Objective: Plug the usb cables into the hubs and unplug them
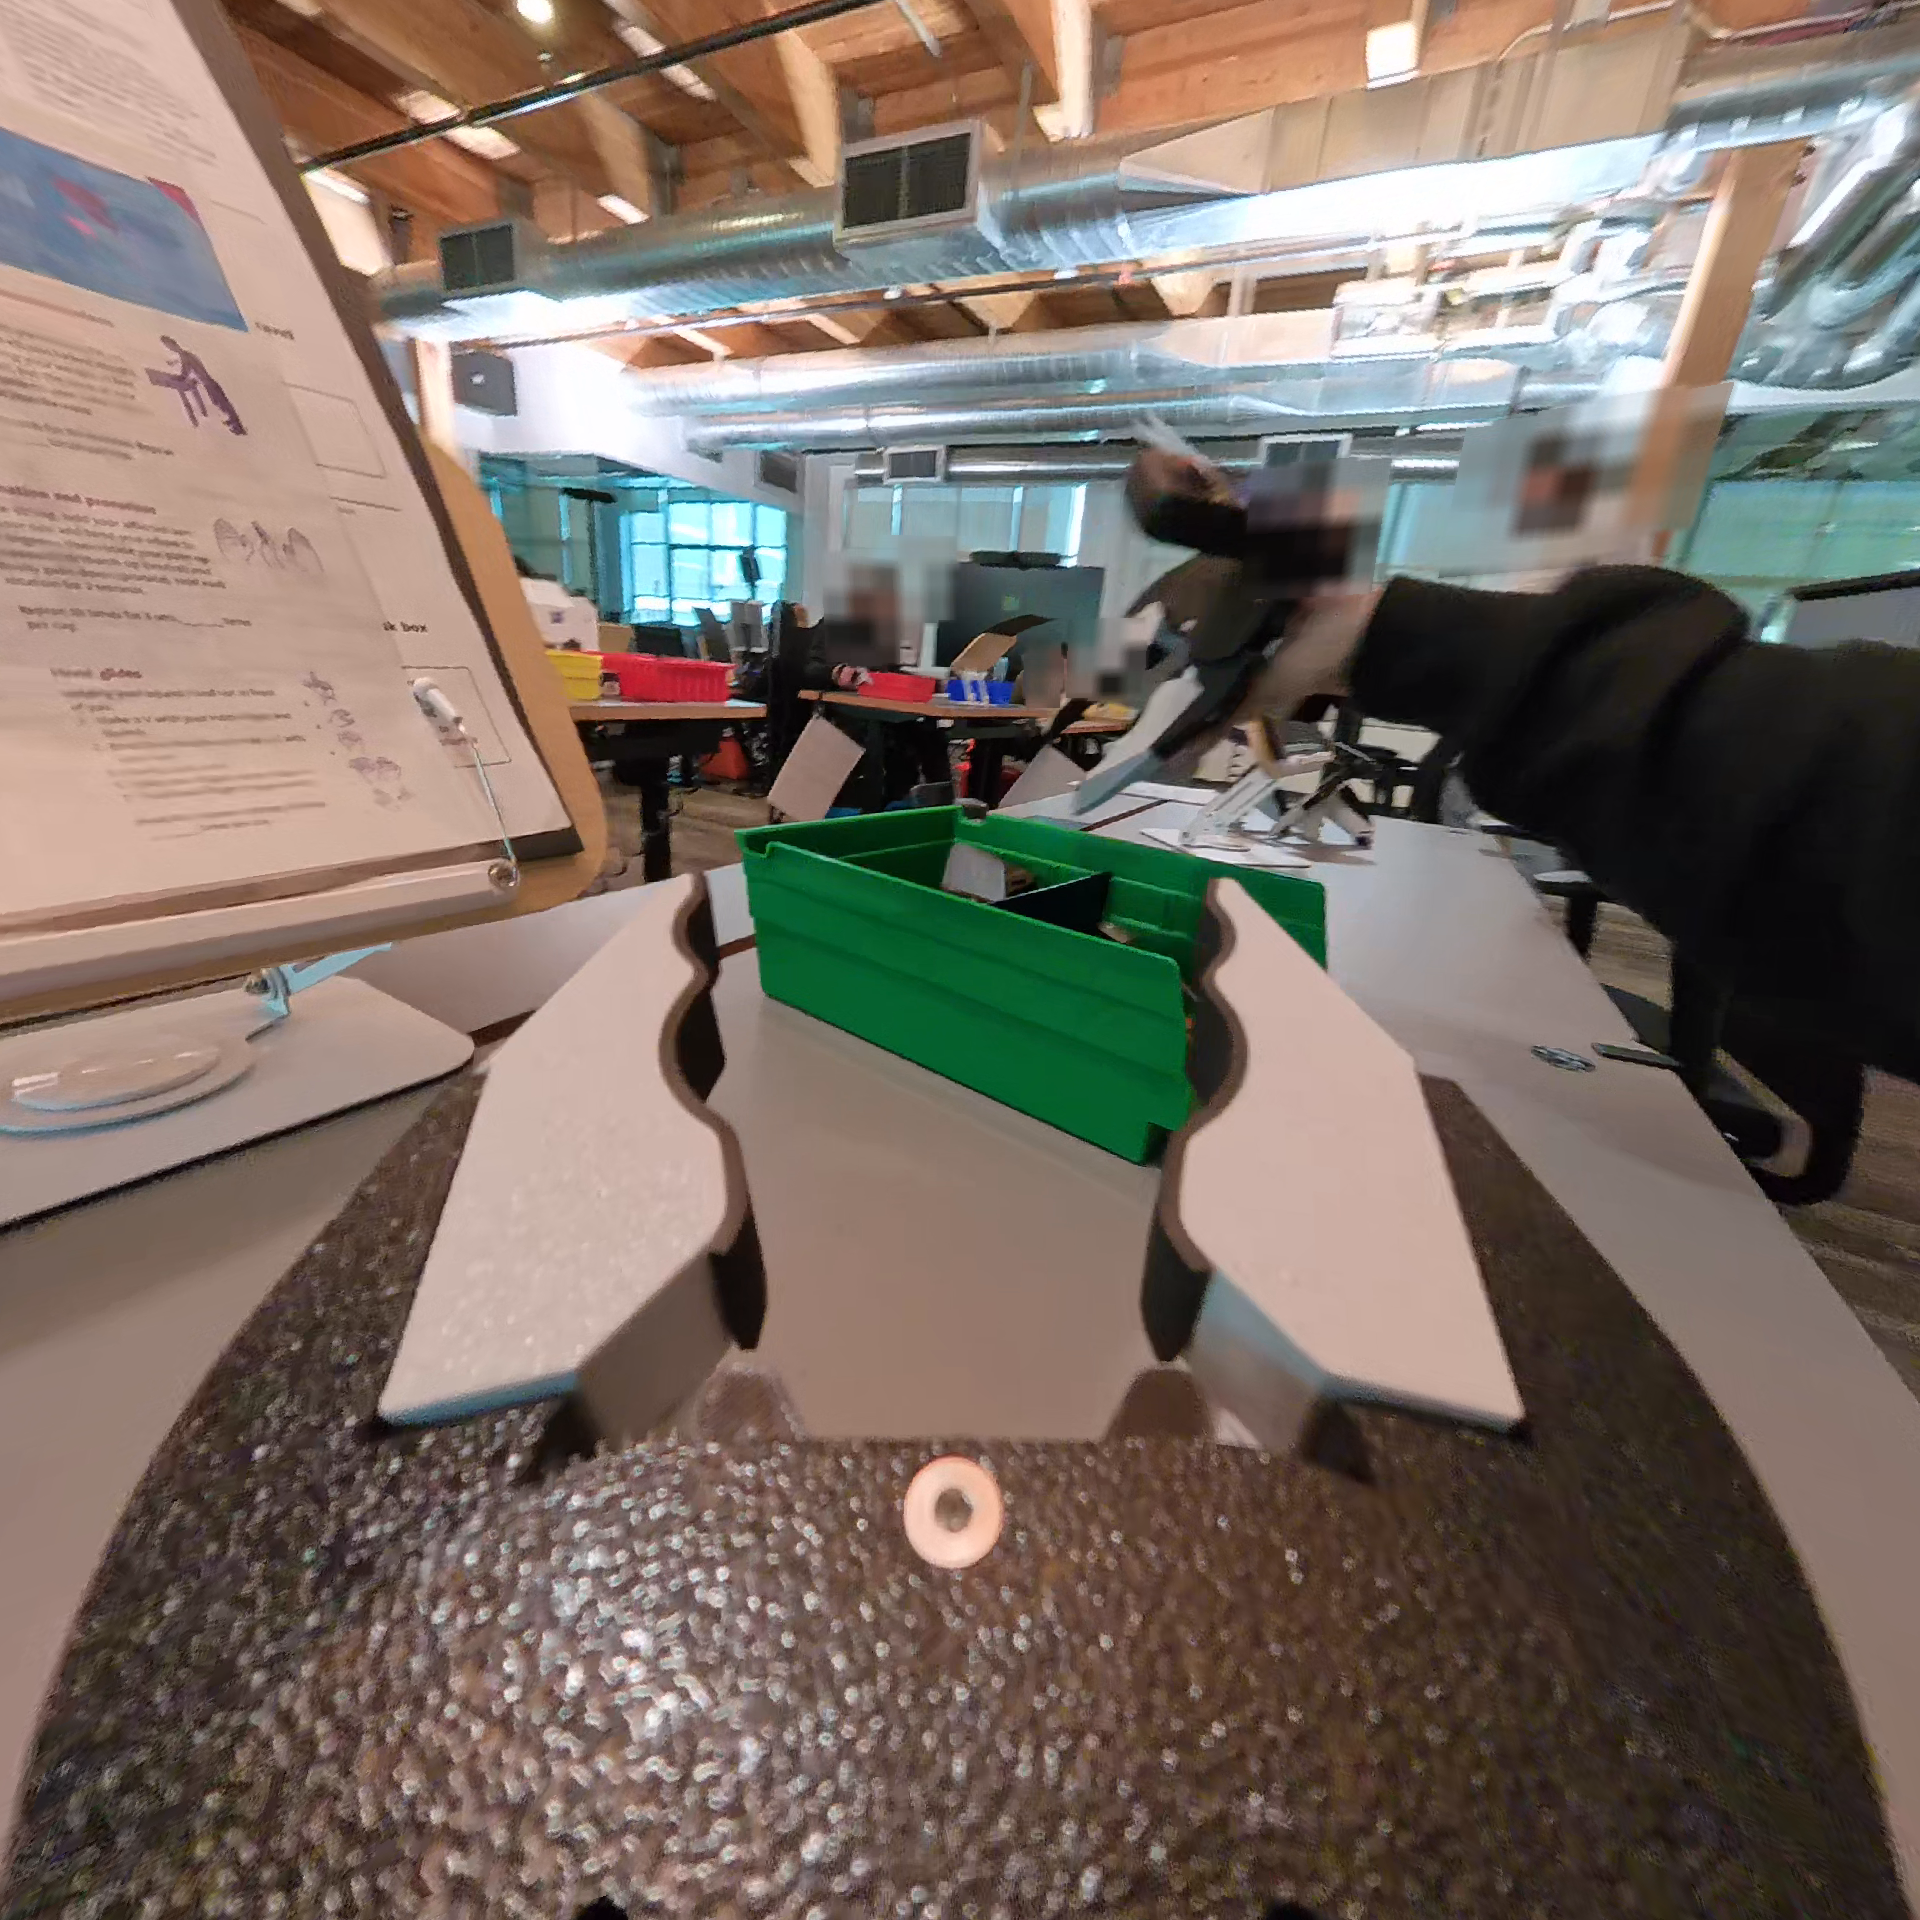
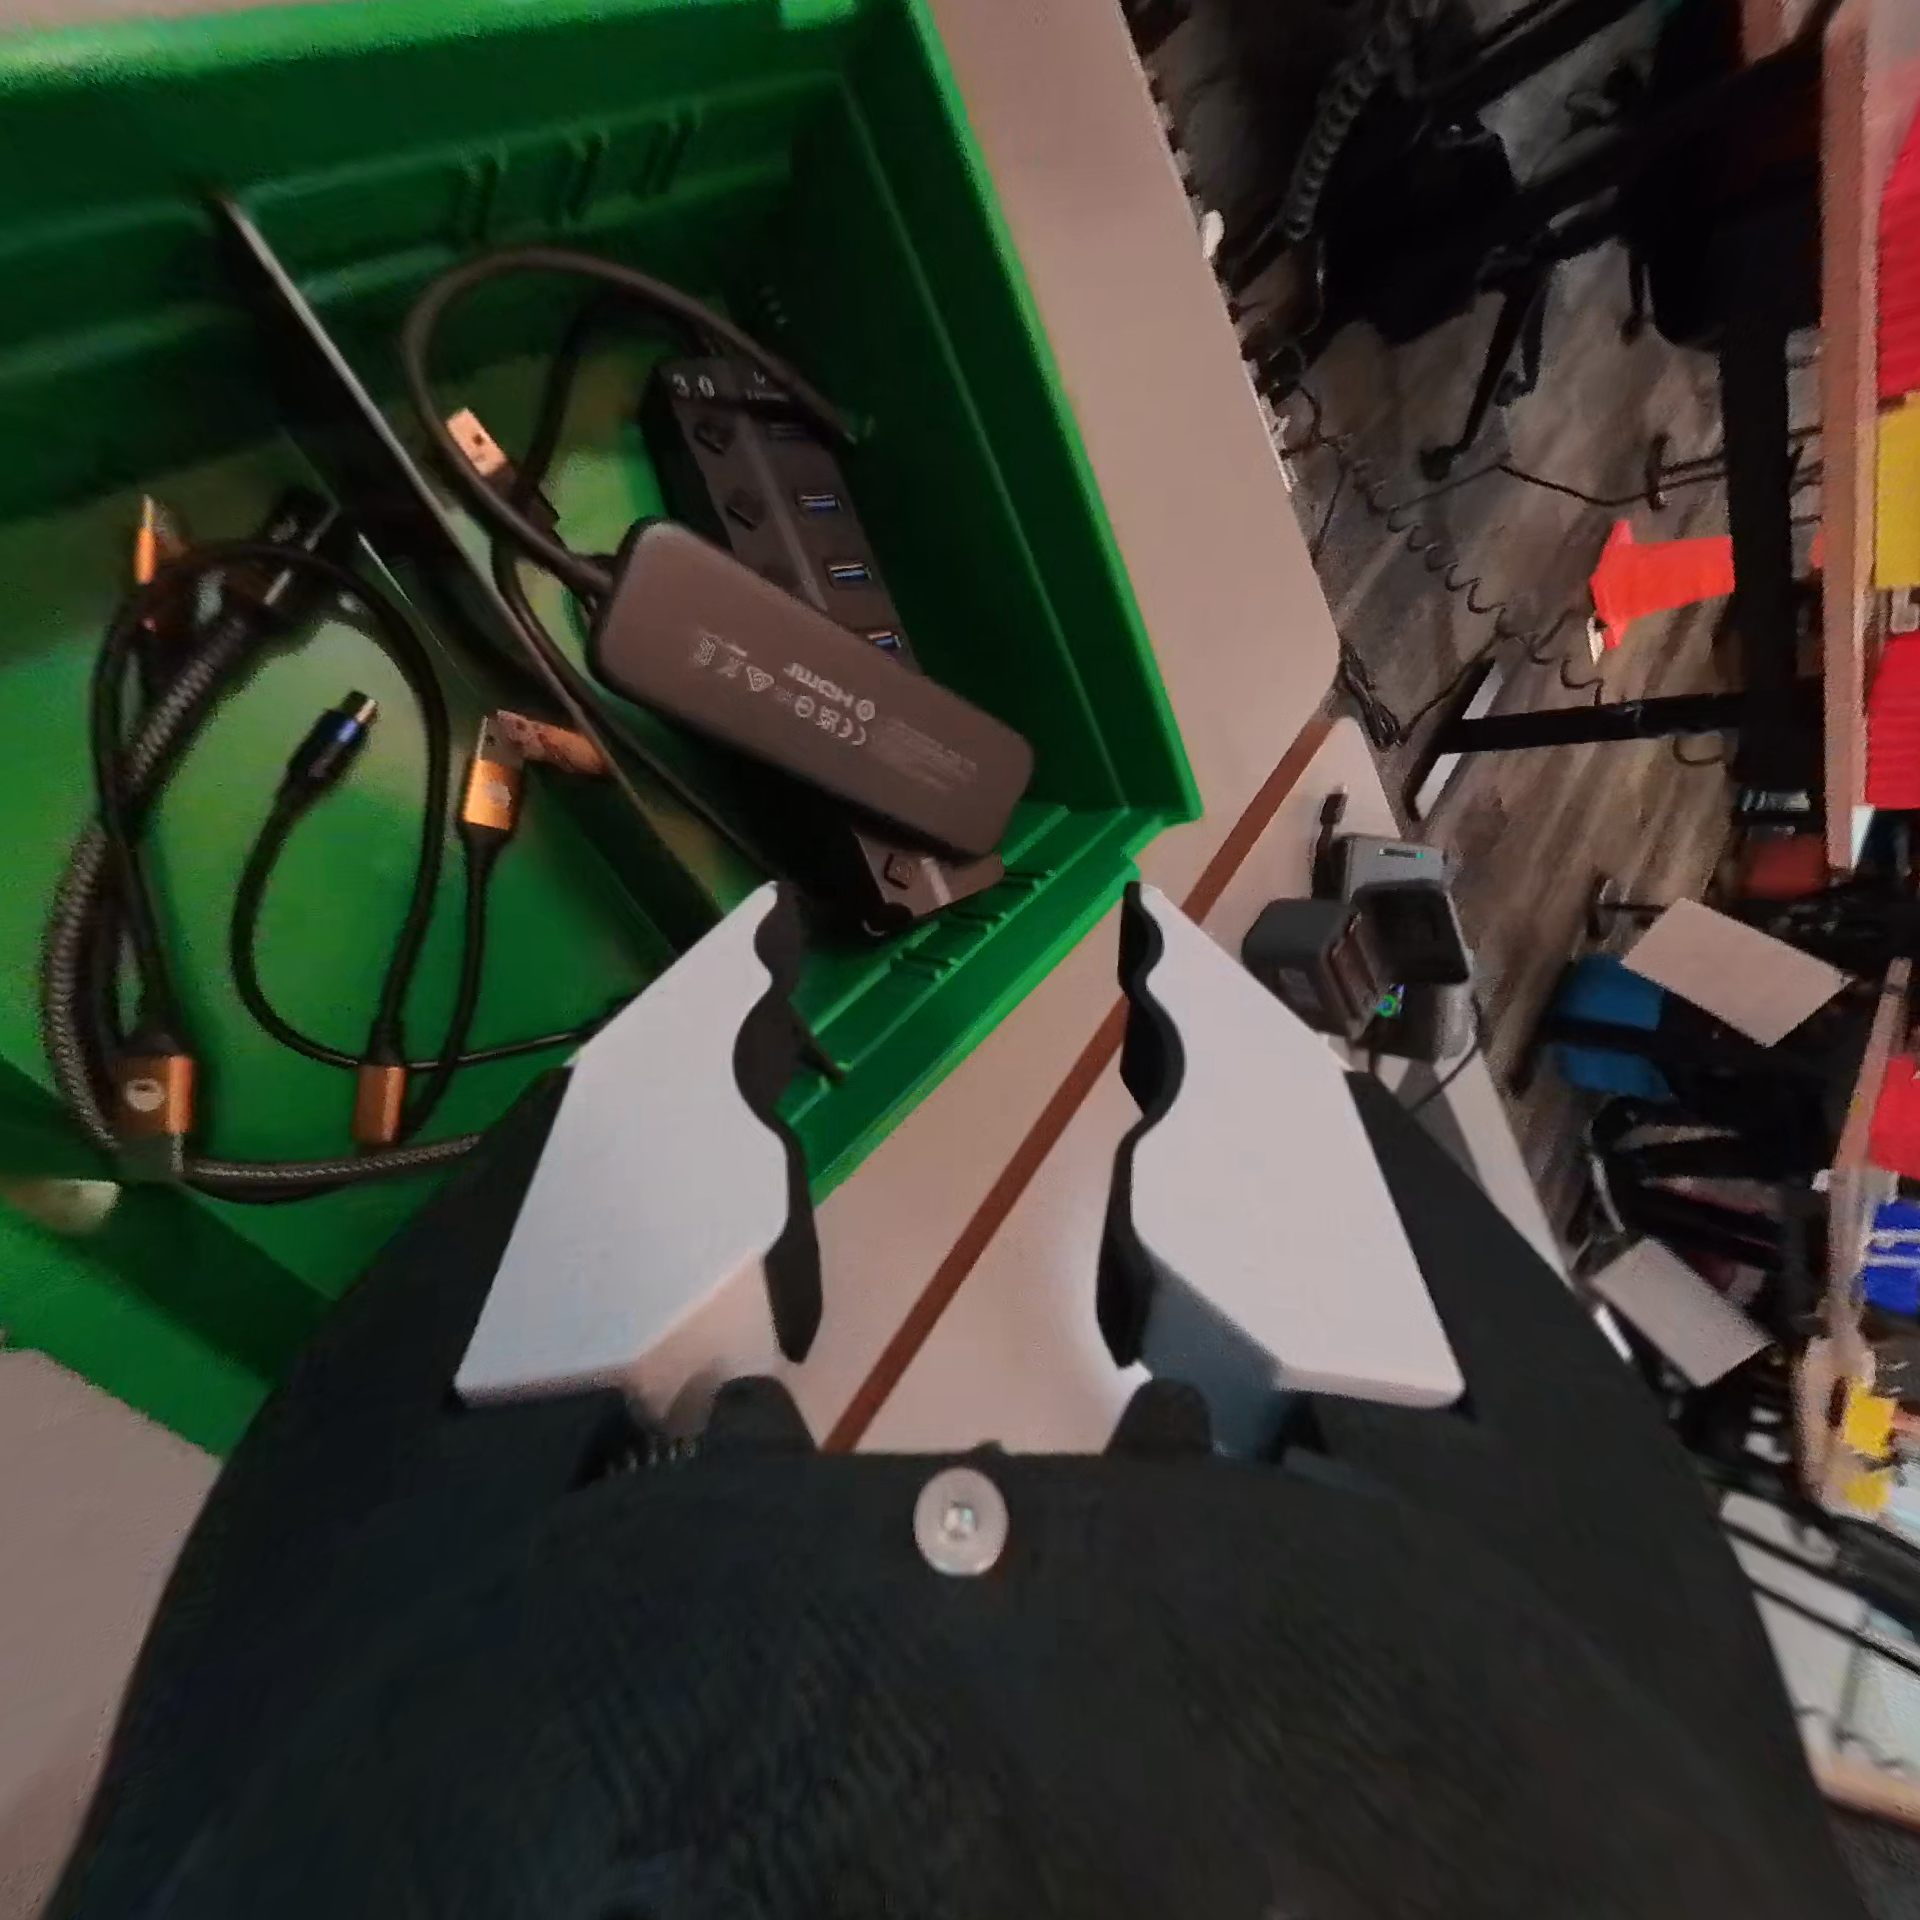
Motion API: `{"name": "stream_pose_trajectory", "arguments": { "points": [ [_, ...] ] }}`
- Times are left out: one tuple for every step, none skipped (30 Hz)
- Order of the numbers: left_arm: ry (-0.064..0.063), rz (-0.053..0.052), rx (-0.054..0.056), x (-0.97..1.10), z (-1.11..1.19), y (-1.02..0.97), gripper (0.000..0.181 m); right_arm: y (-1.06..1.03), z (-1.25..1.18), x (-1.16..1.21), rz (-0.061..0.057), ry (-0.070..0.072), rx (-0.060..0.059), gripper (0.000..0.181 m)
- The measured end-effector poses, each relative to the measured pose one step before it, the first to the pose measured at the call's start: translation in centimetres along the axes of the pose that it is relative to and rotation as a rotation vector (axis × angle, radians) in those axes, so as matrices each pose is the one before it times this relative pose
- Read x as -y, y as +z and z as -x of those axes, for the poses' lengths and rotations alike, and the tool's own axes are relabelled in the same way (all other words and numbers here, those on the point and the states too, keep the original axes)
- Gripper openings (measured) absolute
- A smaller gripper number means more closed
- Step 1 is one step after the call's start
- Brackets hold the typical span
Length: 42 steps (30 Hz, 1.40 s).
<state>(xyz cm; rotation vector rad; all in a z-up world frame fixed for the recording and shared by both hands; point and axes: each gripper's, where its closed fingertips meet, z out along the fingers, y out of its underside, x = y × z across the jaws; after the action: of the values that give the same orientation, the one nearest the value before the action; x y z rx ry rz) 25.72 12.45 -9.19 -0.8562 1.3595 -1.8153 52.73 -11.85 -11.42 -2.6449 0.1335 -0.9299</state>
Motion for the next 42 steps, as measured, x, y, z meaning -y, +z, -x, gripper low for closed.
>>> {"name": "stream_pose_trajectory", "arguments": {
  "points": [
    [-0.0088,0.0219,0.0487,-0.61,0.045,0.742,0.08,-0.767,0.167,-0.2,-0.0158,0.0704,-0.0248,0.067],
    [-0.0145,0.0368,0.0661,-0.928,0.1,0.939,0.077,-0.942,0.189,-0.286,-0.0121,0.0718,-0.0342,0.075],
    [-0.0157,0.0446,0.062,-1.081,-0.161,1.111,0.078,-0.837,0.023,-0.516,-0.0073,0.072,-0.0434,0.08],
    [-0.0078,0.0444,0.0292,-1.075,-0.848,1.229,0.079,-0.83,0.138,-0.662,-0.0039,0.066,-0.036,0.082],
    [-0.0034,0.038,-0.0073,-0.924,-1.515,1.293,0.082,-0.711,0.277,-0.648,-0.0084,0.0563,-0.0263,0.084],
    [-0.0031,0.0342,-0.0193,-0.765,-1.726,1.3,0.084,-0.722,0.539,-0.63,-0.0089,0.0439,-0.0126,0.086],
    [0.0006,0.0314,0.0007,-0.635,-1.374,1.263,0.084,-0.692,0.523,-0.678,-0.0048,0.0393,-0.0069,0.089],
    [0.0095,0.0294,0.0307,-0.494,-0.849,1.15,0.084,-0.676,0.593,-0.679,-0.0101,0.0437,-0.0124,0.09],
    [0.022,0.019,0.0434,-0.236,-0.541,1.052,0.084,-0.703,0.38,-0.355,-0.022,0.0466,-0.0158,0.09],
    [0.0321,0.0085,0.0225,-0.04,-0.73,1.041,0.084,-0.676,0.582,-0.291,-0.0242,0.0485,-0.0081,0.089],
    [0.0279,0.0152,0.0029,-0.155,-0.869,1.1,0.084,-0.705,0.541,-0.25,-0.0244,0.0564,-0.0055,0.089],
    [0.0184,0.032,0.0061,-0.396,-0.63,1.153,0.084,-0.71,0.874,-0.275,-0.0284,0.0483,0.0097,0.091],
    [0.0191,0.0325,0.0221,-0.42,-0.192,1.126,0.083,-0.513,0.835,-0.072,-0.0343,0.0477,0.0088,0.09],
    [0.026,0.0203,0.0332,-0.294,0.147,1.049,0.079,-0.442,0.657,-0.007,-0.0345,0.042,-0.0016,0.09],
    [0.0264,0.0068,0.0414,-0.201,0.451,0.871,0.073,-0.379,0.696,-0.062,-0.0275,0.0265,0.0007,0.091],
    [0.0217,-0.0016,0.0454,-0.178,0.685,0.649,0.064,-0.308,0.693,-0.045,-0.0236,0.0176,-0.0013,0.091],
    [0.0075,-0.005,0.0085,-0.216,0.276,0.396,0.057,-0.248,0.488,0.069,-0.0253,0.0164,-0.0107,0.091],
    [-0.0243,-0.0053,-0.0207,-0.189,-0.056,0.056,0.031,-0.23,0.436,0.11,-0.0279,0.0133,-0.0109,0.091],
    [-0.027,-0.0074,0.0277,-0.141,0.795,-0.164,0.023,-0.277,0.493,0.23,-0.0211,0.0073,-0.0059,0.092],
    [0.0021,-0.0079,0.0151,-0.051,0.67,-0.306,0.02,-0.25,0.486,0.267,-0.0167,-0.0014,-0.0006,0.094],
    [0.0035,-0.0016,0.0208,-0.094,0.806,-0.432,0.017,-0.25,0.38,0.352,-0.0104,-0.003,-0.004,0.096],
    [0.0033,0.0025,0.0244,-0.126,0.999,-0.505,0.013,-0.153,0.541,0.509,-0.0113,-0.008,0.0095,0.096],
    [-0.0058,-0.0005,0.0213,-0.157,1.091,-0.574,0.01,-0.166,0.569,0.782,-0.0149,-0.0058,0.0125,0.096],
    [-0.0121,-0.0018,0.0163,-0.168,1.119,-0.693,0.006,-0.164,0.555,1.027,-0.0217,-0.0024,0.0068,0.097],
    [-0.0052,-0.0022,0.0148,-0.183,1.131,-0.809,0.004,-0.101,0.808,1.182,-0.0235,-0.0078,0.0135,0.097],
    [0.0004,-0.0033,0.0086,-0.176,1.042,-0.883,0.003,0.017,1.175,1.236,-0.017,-0.0143,0.0299,0.098],
    [-0.0075,0.0017,-0.0046,-0.214,0.87,-0.969,0.003,0.274,1.258,1.356,-0.0132,-0.0072,0.0267,0.099],
    [-0.0051,0.0018,-0.007,-0.214,0.796,-1.053,0.003,0.364,1.426,1.398,-0.0136,-0.0047,0.0327,0.099],
    [-0.0056,-0.0007,0.0,-0.218,0.822,-1.102,0.003,0.57,1.9,1.537,-0.015,-0.001,0.0524,0.1],
    [-0.0056,0.0006,0.0006,-0.226,0.767,-1.201,0.003,0.934,2.263,1.639,-0.0152,0.0036,0.0689,0.101],
    [-0.0006,0.0032,0.0001,-0.249,0.704,-1.277,0.003,1.087,2.468,1.53,-0.0064,0.0074,0.0707,0.101],
    [0.0014,0.003,0.0074,-0.256,0.74,-1.311,0.003,1.404,2.619,1.479,-0.001,0.0111,0.0778,0.104],
    [-0.0003,0.0,0.0117,-0.266,0.724,-1.376,0.003,1.557,2.768,1.323,0.001,0.0204,0.0873,0.106],
    [0.0035,-0.0052,0.0122,-0.262,0.7,-1.43,0.003,1.885,2.951,1.048,0.0123,0.0369,0.0973,0.109],
    [-0.0004,-0.0065,0.0165,-0.247,0.729,-1.415,0.003,1.951,3.086,0.733,0.0263,0.0523,0.1053,0.11],
    [-0.005,-0.0009,0.0195,-0.25,0.774,-1.359,0.003,2.135,3.006,0.552,0.0254,0.0479,0.1047,0.107],
    [-0.0009,0.0001,0.0174,-0.23,0.8,-1.299,0.003,2.339,2.465,0.315,0.0235,0.0368,0.0812,0.103],
    [0.0008,-0.0042,0.019,-0.217,0.834,-1.191,0.003,2.564,1.519,-0.148,0.0377,0.0231,0.0382,0.098],
    [-0.0009,-0.0066,0.0194,-0.189,0.837,-1.103,0.003,2.596,0.706,-0.578,0.0535,0.0211,0.003,0.101],
    [0.0058,-0.0049,0.0169,-0.185,0.792,-1.003,0.003,2.599,0.425,-0.791,0.0642,0.0211,-0.011,0.105],
    [0.0115,-0.0034,0.0165,-0.154,0.762,-0.909,0.003,2.6,0.264,-0.814,0.0633,0.0204,-0.0171,0.106],
    [0.0029,-0.0026,0.0181,-0.148,0.78,-0.825,0.003,2.276,0.123,-0.664,0.0506,0.0219,-0.0189,0.106]
  ]
}}
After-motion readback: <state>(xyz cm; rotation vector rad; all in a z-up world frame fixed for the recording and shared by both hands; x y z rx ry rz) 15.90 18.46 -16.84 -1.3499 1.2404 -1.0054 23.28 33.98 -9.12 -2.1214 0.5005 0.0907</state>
